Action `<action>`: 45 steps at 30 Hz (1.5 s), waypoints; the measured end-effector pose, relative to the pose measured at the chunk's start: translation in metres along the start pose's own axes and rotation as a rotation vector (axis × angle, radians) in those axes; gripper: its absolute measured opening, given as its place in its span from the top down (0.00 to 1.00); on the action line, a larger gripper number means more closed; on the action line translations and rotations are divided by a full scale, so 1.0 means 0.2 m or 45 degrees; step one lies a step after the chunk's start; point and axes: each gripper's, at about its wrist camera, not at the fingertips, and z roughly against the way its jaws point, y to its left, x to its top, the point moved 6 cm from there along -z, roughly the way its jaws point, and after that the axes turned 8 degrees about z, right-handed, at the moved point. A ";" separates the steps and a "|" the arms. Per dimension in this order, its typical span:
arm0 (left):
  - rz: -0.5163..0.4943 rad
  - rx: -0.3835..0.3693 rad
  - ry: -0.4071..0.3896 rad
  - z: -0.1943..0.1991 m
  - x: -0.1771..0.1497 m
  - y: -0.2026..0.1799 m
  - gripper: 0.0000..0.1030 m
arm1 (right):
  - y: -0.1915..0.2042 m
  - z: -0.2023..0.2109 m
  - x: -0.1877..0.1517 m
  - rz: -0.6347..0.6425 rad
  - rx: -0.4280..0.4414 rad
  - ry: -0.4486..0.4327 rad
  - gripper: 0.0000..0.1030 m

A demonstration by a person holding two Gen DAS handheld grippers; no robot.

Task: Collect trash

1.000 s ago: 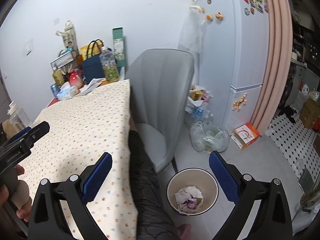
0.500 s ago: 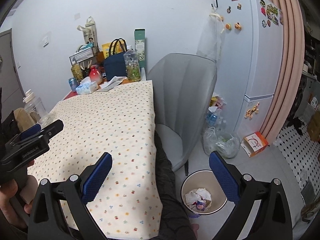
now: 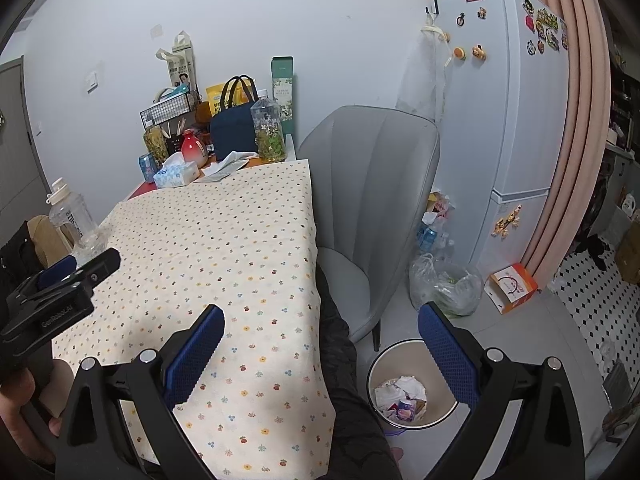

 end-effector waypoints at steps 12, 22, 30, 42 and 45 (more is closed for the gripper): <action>0.011 -0.003 -0.007 0.02 0.00 0.02 0.06 | 0.04 -0.02 -0.01 0.009 -0.008 0.004 0.08; 0.020 -0.007 -0.004 0.03 -0.01 0.03 0.06 | 0.05 -0.02 -0.01 0.018 -0.008 0.006 0.08; 0.035 -0.008 -0.008 0.04 -0.01 0.04 0.06 | 0.08 -0.02 -0.01 0.032 0.003 0.000 0.08; 0.044 -0.007 -0.009 0.05 -0.01 0.07 0.06 | 0.12 -0.02 0.00 0.049 0.016 -0.002 0.08; 0.042 -0.007 -0.009 0.05 -0.01 0.08 0.06 | 0.12 -0.02 0.01 0.046 0.014 0.002 0.08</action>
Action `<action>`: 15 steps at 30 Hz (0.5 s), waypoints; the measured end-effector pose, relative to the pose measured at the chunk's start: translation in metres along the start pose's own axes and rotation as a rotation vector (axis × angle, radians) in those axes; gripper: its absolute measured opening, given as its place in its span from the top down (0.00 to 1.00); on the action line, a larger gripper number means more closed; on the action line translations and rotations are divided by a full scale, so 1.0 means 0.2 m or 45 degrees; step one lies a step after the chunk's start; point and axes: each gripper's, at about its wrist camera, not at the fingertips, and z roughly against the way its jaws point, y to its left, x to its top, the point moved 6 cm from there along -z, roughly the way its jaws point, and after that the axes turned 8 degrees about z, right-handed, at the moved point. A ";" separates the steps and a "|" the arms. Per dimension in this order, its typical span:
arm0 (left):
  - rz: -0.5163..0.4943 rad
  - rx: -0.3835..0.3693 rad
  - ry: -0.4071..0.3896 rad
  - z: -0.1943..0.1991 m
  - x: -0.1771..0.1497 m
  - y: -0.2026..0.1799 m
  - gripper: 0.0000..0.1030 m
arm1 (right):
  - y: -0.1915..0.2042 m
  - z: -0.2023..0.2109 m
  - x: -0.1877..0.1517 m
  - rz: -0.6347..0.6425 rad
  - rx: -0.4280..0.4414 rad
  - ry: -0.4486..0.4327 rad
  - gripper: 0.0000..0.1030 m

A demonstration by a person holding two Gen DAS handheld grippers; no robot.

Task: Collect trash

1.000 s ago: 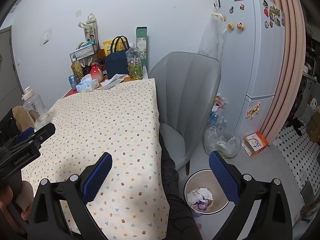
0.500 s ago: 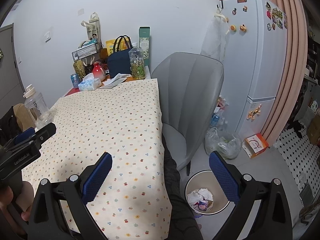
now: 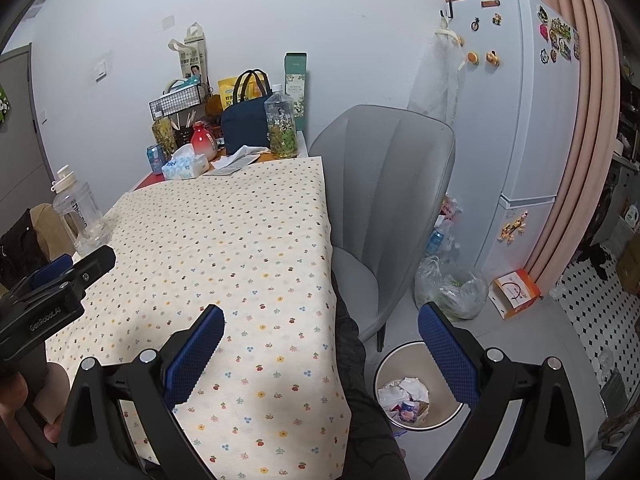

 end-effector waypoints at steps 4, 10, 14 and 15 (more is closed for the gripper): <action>0.000 0.001 0.002 0.00 0.00 0.00 0.06 | 0.00 0.00 0.00 0.008 0.000 -0.004 0.08; 0.002 0.016 -0.002 0.00 -0.01 -0.01 0.06 | -0.01 -0.01 -0.01 -0.008 0.006 0.007 0.08; -0.007 0.008 0.006 -0.01 -0.03 -0.03 0.06 | -0.02 -0.02 -0.02 -0.016 0.000 0.012 0.08; -0.008 0.004 0.010 -0.02 -0.03 -0.03 0.06 | -0.02 -0.02 -0.01 -0.018 -0.001 0.012 0.08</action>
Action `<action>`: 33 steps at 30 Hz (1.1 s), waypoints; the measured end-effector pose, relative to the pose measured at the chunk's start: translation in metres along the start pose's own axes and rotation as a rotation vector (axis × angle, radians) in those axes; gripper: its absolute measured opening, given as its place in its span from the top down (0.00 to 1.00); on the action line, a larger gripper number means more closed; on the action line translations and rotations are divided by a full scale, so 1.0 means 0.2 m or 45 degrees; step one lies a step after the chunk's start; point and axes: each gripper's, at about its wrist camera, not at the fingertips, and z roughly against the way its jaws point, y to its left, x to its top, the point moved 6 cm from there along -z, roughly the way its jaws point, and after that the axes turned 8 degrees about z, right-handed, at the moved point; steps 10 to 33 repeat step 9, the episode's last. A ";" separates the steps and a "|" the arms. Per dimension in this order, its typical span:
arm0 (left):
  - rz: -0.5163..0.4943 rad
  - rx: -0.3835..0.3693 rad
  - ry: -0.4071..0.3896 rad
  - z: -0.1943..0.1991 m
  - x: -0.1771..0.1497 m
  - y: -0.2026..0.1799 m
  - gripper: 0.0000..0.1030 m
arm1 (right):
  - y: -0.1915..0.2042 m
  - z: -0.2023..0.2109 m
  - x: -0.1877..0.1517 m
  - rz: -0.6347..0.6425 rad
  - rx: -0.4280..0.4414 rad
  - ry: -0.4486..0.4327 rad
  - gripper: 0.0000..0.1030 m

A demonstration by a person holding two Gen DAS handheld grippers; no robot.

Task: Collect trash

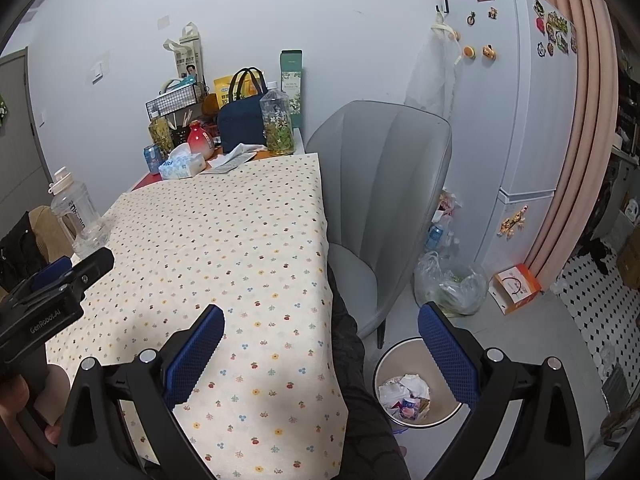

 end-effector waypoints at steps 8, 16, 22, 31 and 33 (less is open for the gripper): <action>0.036 -0.005 0.020 -0.03 0.00 0.06 0.06 | 0.04 -0.03 -0.01 0.030 0.006 0.020 0.08; 0.044 -0.002 0.022 -0.03 0.00 0.08 0.06 | 0.05 -0.04 -0.01 0.034 0.008 0.022 0.08; 0.044 -0.002 0.022 -0.03 0.00 0.08 0.06 | 0.05 -0.04 -0.01 0.034 0.008 0.022 0.08; 0.044 -0.002 0.022 -0.03 0.00 0.08 0.06 | 0.05 -0.04 -0.01 0.034 0.008 0.022 0.08; 0.044 -0.002 0.022 -0.03 0.00 0.08 0.06 | 0.05 -0.04 -0.01 0.034 0.008 0.022 0.08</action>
